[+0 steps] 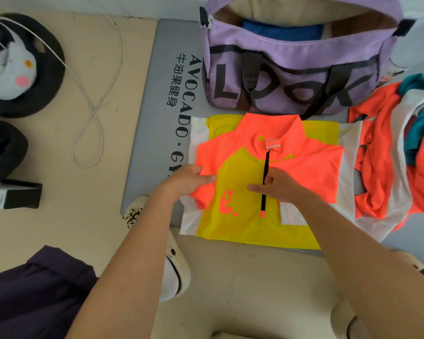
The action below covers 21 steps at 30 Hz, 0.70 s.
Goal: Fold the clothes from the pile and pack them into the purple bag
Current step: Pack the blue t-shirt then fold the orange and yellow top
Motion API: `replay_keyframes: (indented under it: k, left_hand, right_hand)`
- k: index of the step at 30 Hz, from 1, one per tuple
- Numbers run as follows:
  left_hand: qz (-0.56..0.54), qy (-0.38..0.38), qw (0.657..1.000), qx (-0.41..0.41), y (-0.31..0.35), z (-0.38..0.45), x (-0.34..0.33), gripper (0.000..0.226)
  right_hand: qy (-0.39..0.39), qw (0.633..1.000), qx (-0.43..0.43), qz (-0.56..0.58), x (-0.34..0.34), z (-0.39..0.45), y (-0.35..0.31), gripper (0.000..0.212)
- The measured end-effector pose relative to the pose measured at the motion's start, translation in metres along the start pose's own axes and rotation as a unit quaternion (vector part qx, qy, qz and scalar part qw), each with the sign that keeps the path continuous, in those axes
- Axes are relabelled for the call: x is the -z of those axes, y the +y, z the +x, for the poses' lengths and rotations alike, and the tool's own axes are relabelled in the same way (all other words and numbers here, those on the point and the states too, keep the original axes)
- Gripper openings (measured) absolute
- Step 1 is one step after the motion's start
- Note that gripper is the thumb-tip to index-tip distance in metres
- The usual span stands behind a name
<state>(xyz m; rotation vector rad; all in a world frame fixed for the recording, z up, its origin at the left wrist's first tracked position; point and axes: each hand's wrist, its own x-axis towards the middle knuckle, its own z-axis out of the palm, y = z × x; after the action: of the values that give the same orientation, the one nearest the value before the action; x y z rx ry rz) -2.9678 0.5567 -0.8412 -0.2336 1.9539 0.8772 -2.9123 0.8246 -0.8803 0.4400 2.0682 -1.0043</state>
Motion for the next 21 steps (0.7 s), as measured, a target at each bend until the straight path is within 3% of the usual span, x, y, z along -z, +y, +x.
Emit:
replay_keyframes:
  k: [3, 5, 7, 11, 14, 16, 21]
  left_hand:
    - [-0.170, -0.057, 0.983, -0.049, 0.038, -0.004, -0.035, 0.012]
    - [-0.275, -0.111, 0.952, -0.071, 0.054, -0.003, -0.048, 0.018]
    - [-0.294, -0.107, 0.946, -0.079, 0.060, 0.002, -0.050, 0.024]
    - [-0.173, 0.065, 0.982, -0.051, 0.050, 0.016, -0.043, 0.013]
    - [0.002, 0.188, 0.982, -0.029, 0.026, 0.028, -0.037, 0.007]
    - [0.071, 0.207, 0.976, -0.005, 0.009, 0.028, -0.037, 0.015]
    - [0.074, 0.244, 0.966, 0.041, -0.016, 0.026, -0.056, 0.033]
  right_hand:
    - [-0.013, 0.994, -0.001, 0.107, 0.009, -0.012, -0.003, 0.047]
    - [-0.001, 0.979, -0.002, 0.203, 0.006, -0.021, -0.003, 0.044]
    - [0.022, 0.969, 0.002, 0.247, 0.000, -0.025, -0.005, 0.041]
    - [0.099, 0.965, -0.032, 0.242, -0.013, -0.018, -0.009, 0.036]
    - [0.130, 0.972, -0.048, 0.188, -0.016, -0.011, -0.006, 0.021]
    - [0.131, 0.977, -0.053, 0.161, -0.016, -0.007, -0.005, 0.020]
    - [0.114, 0.975, -0.072, 0.175, -0.021, -0.007, 0.003, 0.012]
